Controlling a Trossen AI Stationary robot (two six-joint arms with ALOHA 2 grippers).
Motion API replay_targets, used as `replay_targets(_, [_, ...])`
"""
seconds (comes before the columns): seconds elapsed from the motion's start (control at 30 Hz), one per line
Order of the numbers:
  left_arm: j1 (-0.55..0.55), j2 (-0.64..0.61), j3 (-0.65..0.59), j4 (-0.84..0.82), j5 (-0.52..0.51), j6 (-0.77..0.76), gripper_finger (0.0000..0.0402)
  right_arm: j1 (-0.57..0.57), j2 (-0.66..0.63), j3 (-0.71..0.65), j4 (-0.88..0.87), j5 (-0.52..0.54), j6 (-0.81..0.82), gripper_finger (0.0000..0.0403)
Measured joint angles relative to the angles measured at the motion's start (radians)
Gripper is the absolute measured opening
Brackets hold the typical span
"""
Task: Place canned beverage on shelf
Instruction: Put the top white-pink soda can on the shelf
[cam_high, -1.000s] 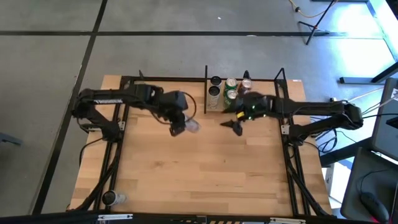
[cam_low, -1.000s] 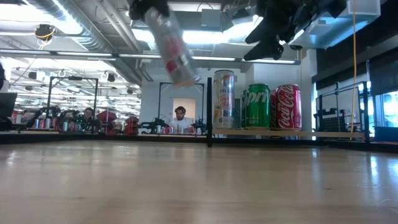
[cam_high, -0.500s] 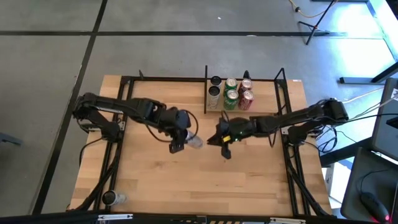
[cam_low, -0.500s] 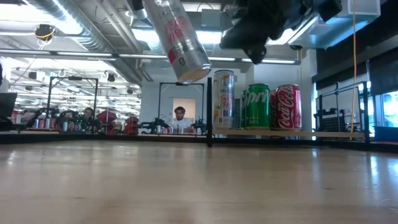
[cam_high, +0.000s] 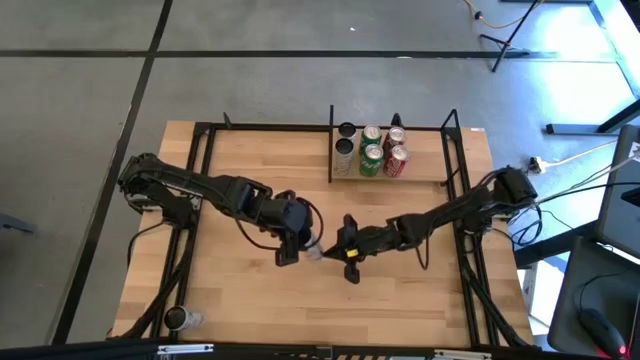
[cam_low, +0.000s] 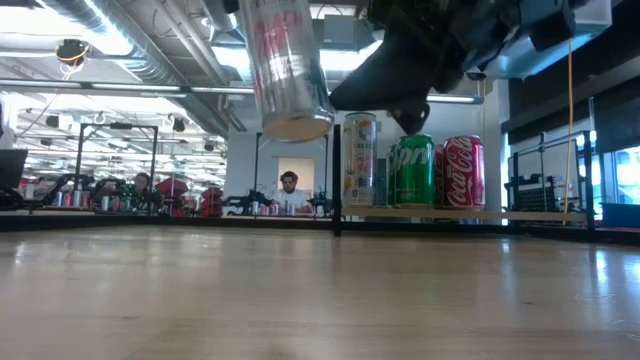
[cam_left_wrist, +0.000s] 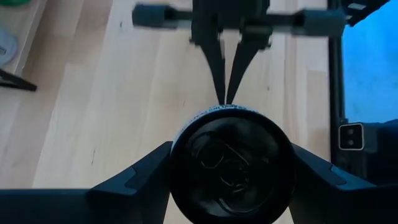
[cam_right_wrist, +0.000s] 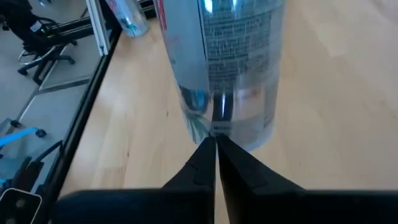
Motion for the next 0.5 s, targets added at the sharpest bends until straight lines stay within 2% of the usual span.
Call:
replay_targets(0.3, [-0.005, 0.044, -0.001, 0.066, -0.047, 0.021, 0.0226, -0.002, 0.019, -0.004, 0.026, 0.040, 0.024, 0.0007])
replay_targets(0.5, [-0.005, 0.049, -0.028, 0.100, -0.054, 0.023, 0.0226, -0.003, 0.003, -0.001, -0.076, 0.015, 0.048, 0.0007])
